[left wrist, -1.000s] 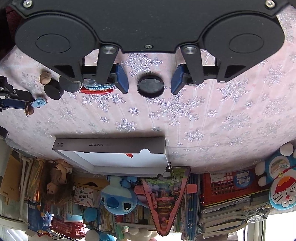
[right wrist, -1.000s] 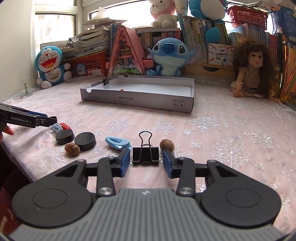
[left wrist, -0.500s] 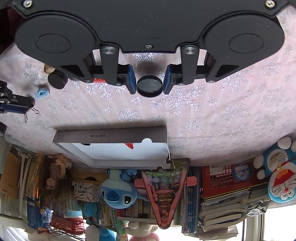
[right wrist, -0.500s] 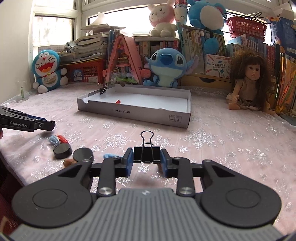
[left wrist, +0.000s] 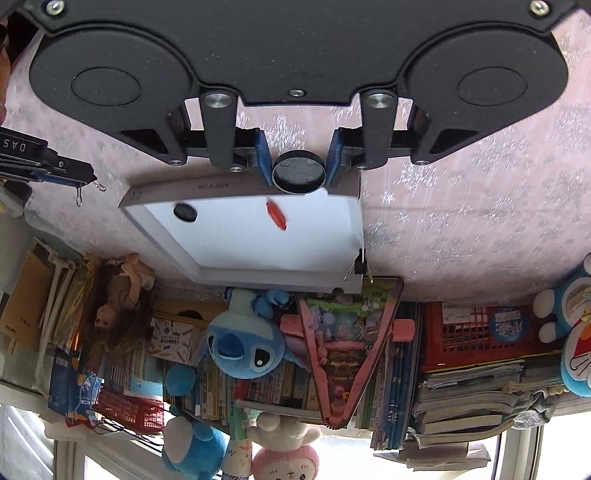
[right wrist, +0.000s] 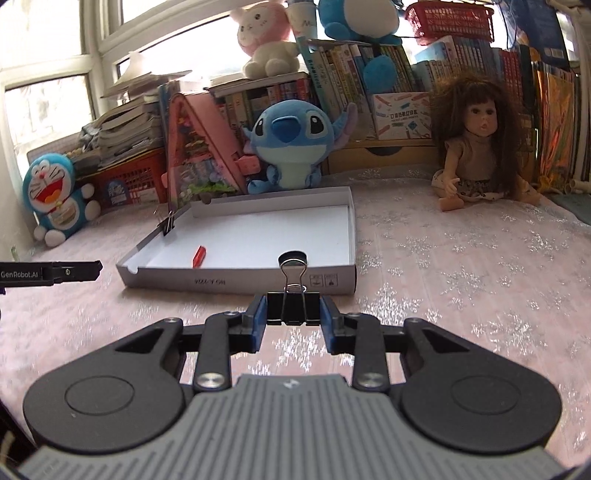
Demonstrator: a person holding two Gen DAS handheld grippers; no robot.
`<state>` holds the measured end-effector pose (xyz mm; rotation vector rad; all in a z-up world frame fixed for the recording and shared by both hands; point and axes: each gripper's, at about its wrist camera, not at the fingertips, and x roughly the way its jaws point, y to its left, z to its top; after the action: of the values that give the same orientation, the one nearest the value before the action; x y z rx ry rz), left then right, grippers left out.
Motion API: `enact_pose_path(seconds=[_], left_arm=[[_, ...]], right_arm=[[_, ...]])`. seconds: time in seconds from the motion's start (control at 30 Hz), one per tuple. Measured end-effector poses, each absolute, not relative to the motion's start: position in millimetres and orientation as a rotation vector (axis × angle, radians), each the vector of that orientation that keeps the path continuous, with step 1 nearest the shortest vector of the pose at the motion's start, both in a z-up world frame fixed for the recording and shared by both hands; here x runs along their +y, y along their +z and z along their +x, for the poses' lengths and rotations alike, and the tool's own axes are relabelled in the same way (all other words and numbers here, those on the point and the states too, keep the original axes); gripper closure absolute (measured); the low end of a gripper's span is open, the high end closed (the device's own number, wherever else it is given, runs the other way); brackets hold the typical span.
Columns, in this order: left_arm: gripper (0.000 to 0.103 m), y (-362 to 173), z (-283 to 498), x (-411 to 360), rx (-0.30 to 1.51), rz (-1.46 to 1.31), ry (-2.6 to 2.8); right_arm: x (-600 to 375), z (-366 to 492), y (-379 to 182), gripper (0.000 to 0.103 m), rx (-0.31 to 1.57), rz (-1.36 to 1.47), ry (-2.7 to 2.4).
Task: Organize rigid objects
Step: 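Carry the black lid and binder clip over the white tray with both tools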
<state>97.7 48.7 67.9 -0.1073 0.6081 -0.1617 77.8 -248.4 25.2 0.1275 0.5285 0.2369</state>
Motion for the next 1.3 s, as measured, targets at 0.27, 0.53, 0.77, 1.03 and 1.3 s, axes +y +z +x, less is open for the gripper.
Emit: enact_pose_path(seconds=[0.27,0.53,0.77,1.03,1.3], left_arm=[[0.074,82,161,43,0.672,-0.151,-0.169],[0.074,63,230,34,0.778,-0.179,-0.132],[0.074,56,279,15,0.816,-0.186,-0.118],[0.074,34,303,-6,0.834,-0.143,-0.104],[0.073,19,312,-6,0.845,-0.137,-0.086]], right_arm=[[-250,133,47,0.068,0.624,0.189,0.206],[-243,195,48,0.068,0.713,0.257,0.204],[-218,241,40,0.067,0.765,0.208,0.203],[-199,268,24,0.067,0.796,0.155,0.212],[-193,281,10,0.067,0.819,0.136,0.194]])
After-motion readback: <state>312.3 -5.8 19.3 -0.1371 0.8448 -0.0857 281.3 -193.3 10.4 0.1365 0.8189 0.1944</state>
